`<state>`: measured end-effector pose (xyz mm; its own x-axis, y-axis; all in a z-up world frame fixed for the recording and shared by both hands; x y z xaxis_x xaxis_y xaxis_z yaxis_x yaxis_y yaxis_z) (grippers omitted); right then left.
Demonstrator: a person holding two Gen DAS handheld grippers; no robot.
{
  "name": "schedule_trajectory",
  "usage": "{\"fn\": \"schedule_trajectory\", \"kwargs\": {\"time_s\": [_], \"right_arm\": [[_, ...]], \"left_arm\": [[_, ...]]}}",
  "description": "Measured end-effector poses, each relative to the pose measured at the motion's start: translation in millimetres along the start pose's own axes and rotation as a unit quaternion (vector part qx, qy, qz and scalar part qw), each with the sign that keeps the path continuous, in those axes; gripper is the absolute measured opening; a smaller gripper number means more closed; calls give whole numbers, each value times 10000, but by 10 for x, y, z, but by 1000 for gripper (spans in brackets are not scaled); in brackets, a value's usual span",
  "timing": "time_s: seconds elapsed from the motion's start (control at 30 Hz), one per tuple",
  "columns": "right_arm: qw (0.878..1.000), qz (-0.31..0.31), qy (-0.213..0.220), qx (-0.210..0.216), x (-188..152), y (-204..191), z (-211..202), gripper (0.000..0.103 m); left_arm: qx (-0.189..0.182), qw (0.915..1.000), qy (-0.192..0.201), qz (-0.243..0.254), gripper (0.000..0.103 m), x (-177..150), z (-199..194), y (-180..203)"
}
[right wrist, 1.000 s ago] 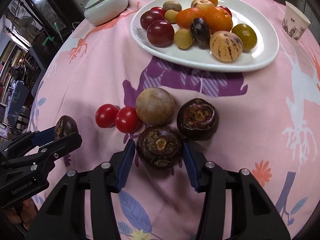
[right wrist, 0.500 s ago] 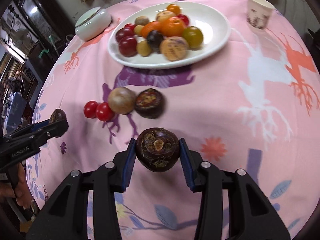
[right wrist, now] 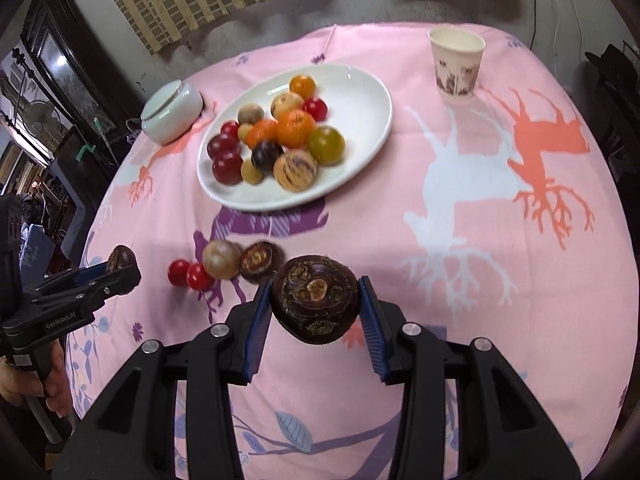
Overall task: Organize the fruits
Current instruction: 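Carry both dark brown fruits onto the white plate and open both tools, then withdraw both open tools from the plate toward the remaining fruits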
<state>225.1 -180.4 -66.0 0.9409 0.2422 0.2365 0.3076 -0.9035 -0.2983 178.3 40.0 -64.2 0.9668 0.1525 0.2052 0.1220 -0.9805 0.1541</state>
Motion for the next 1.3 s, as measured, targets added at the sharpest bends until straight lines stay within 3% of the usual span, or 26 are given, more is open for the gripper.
{"fn": "schedule_trajectory", "kwargs": {"time_s": [0.47,0.83,0.93,0.97,1.1,1.3], "right_arm": [[9986,-239,459,54,847,-100,-84,43],[9989,-169,411,126,1221,-96,223,43],[9992,-35,352,191,1344,-89,345,50],[9994,82,327,113,1379,-66,377,66],[9986,41,529,50,1355,-70,339,67],[9991,320,222,191,1068,66,395,67]], "left_arm": [[-93,9990,292,312,50,875,9,324],[-134,9996,128,232,51,1246,348,372],[-87,10000,-30,34,57,1358,463,333],[-64,10000,-27,-4,63,1373,469,325],[8,10000,70,-51,71,1331,433,272],[44,9997,-14,-240,72,1050,387,58]]}}
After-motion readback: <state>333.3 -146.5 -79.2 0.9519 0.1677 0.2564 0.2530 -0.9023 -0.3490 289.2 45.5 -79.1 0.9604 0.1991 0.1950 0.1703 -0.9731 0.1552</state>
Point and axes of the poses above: each gripper's, at about its wrist camera, not at the fingertips, and z roughly the way its jaws point, y to its right, x to its top, the point moved 5 cm from there along z, roughly the way its jaws point, and after that the axes turned 12 degrees about -y, right-handed, at the moved point
